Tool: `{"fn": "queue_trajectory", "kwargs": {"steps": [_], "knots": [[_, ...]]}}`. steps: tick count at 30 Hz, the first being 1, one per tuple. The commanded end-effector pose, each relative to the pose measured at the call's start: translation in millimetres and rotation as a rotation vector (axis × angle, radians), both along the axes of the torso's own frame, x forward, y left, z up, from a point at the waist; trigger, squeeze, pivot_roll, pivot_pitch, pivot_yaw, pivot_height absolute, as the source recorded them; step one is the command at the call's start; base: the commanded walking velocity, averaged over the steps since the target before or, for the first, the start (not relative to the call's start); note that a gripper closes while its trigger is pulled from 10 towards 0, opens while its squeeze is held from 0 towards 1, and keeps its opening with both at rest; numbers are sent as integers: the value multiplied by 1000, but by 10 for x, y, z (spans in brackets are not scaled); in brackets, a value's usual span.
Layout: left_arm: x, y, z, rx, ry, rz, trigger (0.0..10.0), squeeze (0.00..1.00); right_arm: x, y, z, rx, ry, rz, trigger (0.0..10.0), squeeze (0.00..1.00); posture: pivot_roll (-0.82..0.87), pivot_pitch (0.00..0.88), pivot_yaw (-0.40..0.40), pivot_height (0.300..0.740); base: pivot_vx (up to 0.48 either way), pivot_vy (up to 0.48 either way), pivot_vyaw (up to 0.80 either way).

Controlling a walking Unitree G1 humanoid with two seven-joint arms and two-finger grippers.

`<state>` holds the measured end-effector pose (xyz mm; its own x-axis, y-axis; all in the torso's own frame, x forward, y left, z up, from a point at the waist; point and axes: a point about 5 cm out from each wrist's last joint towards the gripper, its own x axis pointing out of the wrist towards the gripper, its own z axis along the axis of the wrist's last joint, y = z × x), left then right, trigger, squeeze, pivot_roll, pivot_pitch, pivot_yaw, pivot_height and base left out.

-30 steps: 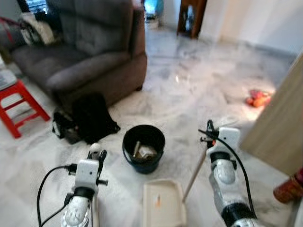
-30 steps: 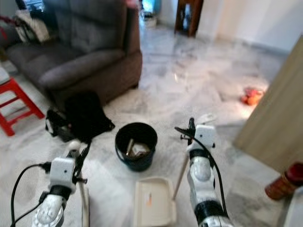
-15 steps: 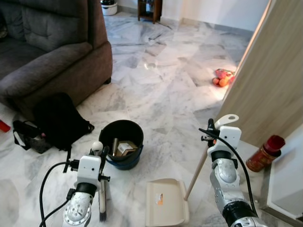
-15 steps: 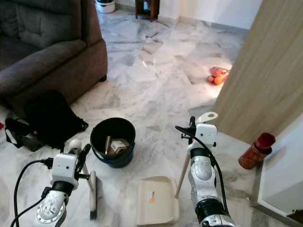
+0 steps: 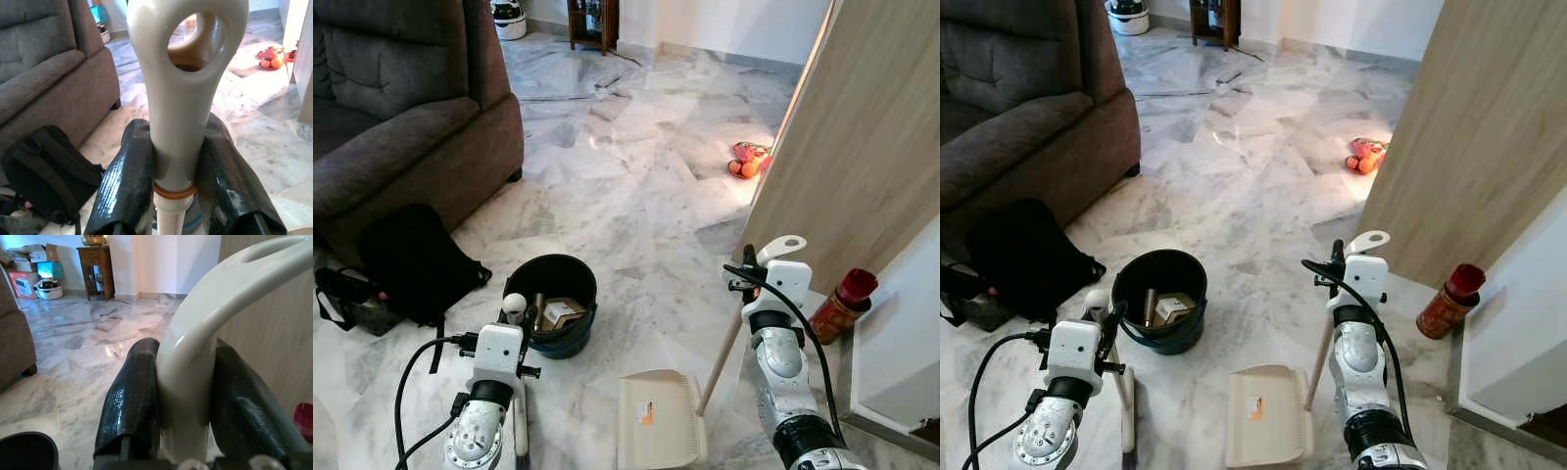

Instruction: Sweep floor

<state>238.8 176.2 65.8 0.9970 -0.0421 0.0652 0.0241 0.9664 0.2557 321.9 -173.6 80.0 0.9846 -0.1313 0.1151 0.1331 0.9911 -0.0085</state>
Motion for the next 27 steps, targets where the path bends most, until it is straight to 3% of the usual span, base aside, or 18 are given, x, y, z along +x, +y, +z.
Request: {"fn": "queue_trajectory", "kwargs": {"steps": [1, 8, 23, 27], "knots": [[21, 24, 50, 22, -20, 9, 10000, 0, 44, 12, 70, -4, -21, 3, 10000, 0, 172, 45, -8, 740, 0, 0, -800], [28, 36, 52, 43, -14, 11, 10000, 0, 35, 29, 50, -1, -14, 4, 10000, 0, 178, 54, -2, 740, 0, 0, -800], [50, 40, 60, 48, -18, 17, 10000, 0, 54, 46, 63, 5, -16, 6, 10000, 0, 173, 55, -3, 740, 0, -305, -800], [51, 31, 62, 43, -20, 18, 10000, 0, 60, 49, 74, 6, -19, 9, 10000, 0, 169, 58, -5, 740, 0, 0, -800]]}}
